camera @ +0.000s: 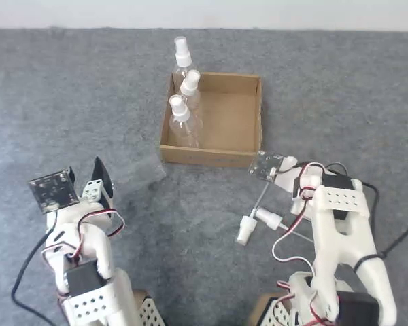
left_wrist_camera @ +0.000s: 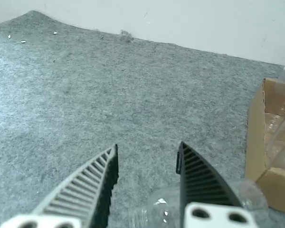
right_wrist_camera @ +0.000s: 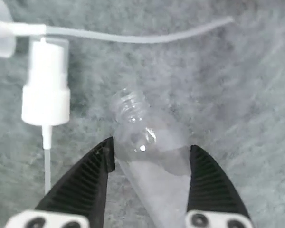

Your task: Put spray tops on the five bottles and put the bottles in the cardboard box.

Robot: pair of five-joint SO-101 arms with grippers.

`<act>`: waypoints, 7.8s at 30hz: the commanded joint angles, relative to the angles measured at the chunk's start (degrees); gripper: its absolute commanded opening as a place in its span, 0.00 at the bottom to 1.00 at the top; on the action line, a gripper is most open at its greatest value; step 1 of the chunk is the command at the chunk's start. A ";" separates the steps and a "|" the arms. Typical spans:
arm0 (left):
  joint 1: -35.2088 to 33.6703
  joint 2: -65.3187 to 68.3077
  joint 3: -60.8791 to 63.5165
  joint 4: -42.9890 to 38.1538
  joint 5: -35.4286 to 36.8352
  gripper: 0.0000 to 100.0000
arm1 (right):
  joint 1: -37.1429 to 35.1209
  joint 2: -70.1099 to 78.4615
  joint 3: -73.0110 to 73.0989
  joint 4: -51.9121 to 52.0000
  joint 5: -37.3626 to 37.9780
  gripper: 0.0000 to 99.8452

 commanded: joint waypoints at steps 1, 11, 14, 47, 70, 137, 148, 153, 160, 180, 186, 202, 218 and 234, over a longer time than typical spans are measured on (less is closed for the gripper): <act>-0.09 -0.88 -1.36 -1.49 -0.44 0.19 | 0.57 -2.59 -0.18 -0.31 -7.74 0.11; -0.09 -0.88 -1.36 -1.49 -0.44 0.19 | 0.31 -2.59 -0.53 -0.40 -23.47 0.11; -0.09 -0.88 -1.36 -1.49 -0.44 0.19 | 0.31 -2.59 -0.53 -0.40 -26.55 0.11; -0.09 -0.88 -1.36 -1.41 -0.44 0.19 | -2.95 7.25 -14.68 14.37 -16.97 0.26; 0.00 -0.88 -1.27 -1.49 -0.53 0.19 | 3.03 22.02 -23.21 14.37 -0.53 0.26; -0.18 -0.88 -1.27 -1.41 -0.53 0.19 | -3.82 1.63 -6.15 18.33 -6.07 0.06; -0.35 -0.88 -1.36 -1.58 -0.35 0.19 | -16.48 1.45 -1.32 14.46 -6.59 0.06; -3.08 -0.88 -1.63 -1.76 -0.09 0.19 | -23.78 1.01 -1.41 11.56 -15.38 0.06; -3.25 -0.88 -1.71 -1.76 -0.09 0.19 | -34.24 1.36 -3.08 10.86 -22.77 0.06; -3.25 -0.88 -1.71 -1.76 -0.09 0.19 | -35.56 -11.56 -10.90 19.21 -37.45 0.06; -3.16 -0.88 -1.71 -1.76 -0.09 0.19 | -35.56 -21.76 -10.90 19.12 -40.88 0.06; -2.99 -0.88 -1.63 -1.76 -0.09 0.19 | -35.56 -39.78 -11.16 12.79 -42.46 0.06; -0.26 -0.88 -1.45 -1.41 -0.18 0.19 | -19.47 -42.15 -7.03 9.01 -52.92 0.06; 9.67 -0.88 -5.41 10.81 -4.04 0.19 | -12.88 -61.14 16.97 -10.42 -57.23 0.06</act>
